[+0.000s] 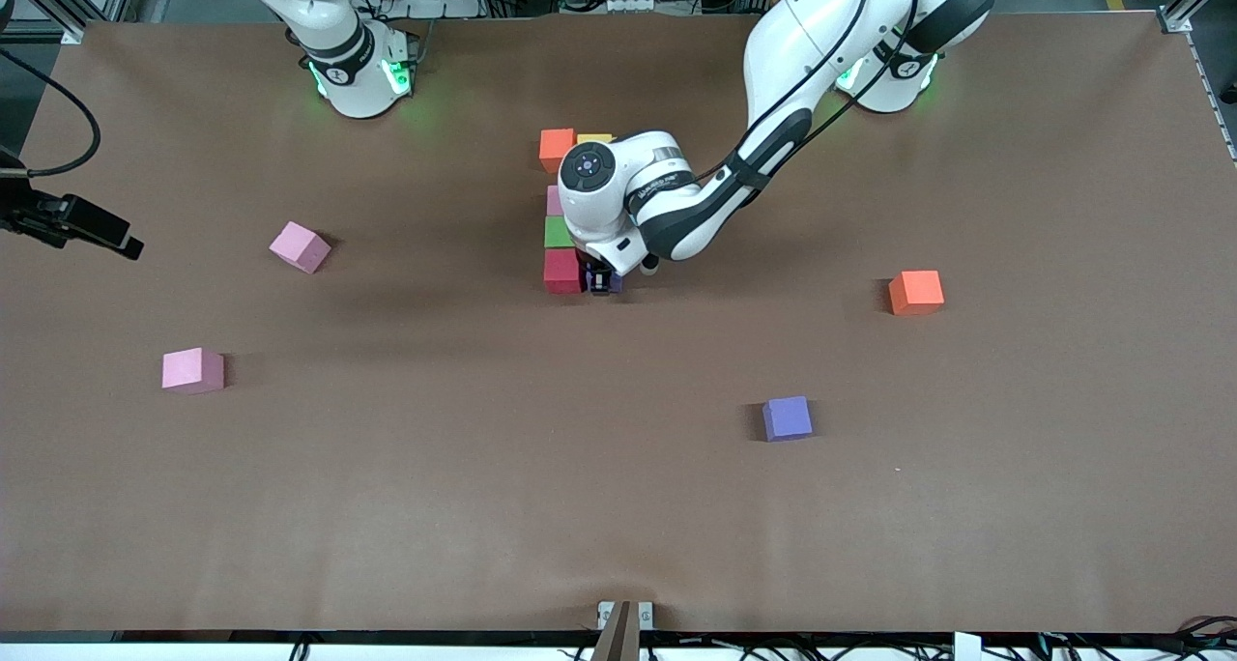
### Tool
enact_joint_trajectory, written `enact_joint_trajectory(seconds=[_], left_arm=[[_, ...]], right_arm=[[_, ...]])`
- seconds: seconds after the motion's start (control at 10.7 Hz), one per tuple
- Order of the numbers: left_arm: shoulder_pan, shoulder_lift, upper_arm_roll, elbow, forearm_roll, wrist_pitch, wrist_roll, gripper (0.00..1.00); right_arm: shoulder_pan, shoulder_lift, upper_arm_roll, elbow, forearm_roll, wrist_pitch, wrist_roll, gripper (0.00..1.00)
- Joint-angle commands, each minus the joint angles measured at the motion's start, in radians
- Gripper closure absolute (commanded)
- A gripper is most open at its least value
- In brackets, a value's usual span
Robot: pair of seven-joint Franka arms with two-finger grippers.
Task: Form number 2 with 11 blocks
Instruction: 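Lower the purple block beside the red block with the left gripper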
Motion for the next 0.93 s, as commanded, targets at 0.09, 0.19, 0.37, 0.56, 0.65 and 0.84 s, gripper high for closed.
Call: enact_joint_trajectory(seconds=[0.09,0.19,0.37,0.56,0.65,0.84], left_arm=[[-0.035,0.012,0.027,0.029,0.014,0.007,-0.087,1.0],[-0.035,0.015,0.027,0.029,0.014,0.013,-0.086,1.0],[-0.037,0.017,0.027,0.034,0.014,0.015,-0.086,1.0],[-0.037,0.023,0.027,0.043,0.016,0.015,-0.086,1.0],[-0.037,0.026,0.027,0.044,0.016,0.018,-0.084,1.0],[-0.041,0.028,0.027,0.049,0.016,0.018,-0.084,1.0]], right_arm=[[0.006,0.002,-0.003,0.028,-0.034,-0.012,-0.012,0.0],[0.007,0.002,-0.003,0.031,-0.036,-0.012,-0.012,0.0],[0.009,0.004,-0.001,0.036,-0.035,-0.016,-0.013,0.0],[0.013,0.007,-0.001,0.036,-0.033,-0.016,-0.016,0.0],[0.012,0.007,-0.001,0.036,-0.033,-0.016,-0.016,0.0],[0.013,0.007,-0.001,0.034,-0.031,-0.016,-0.016,0.0]])
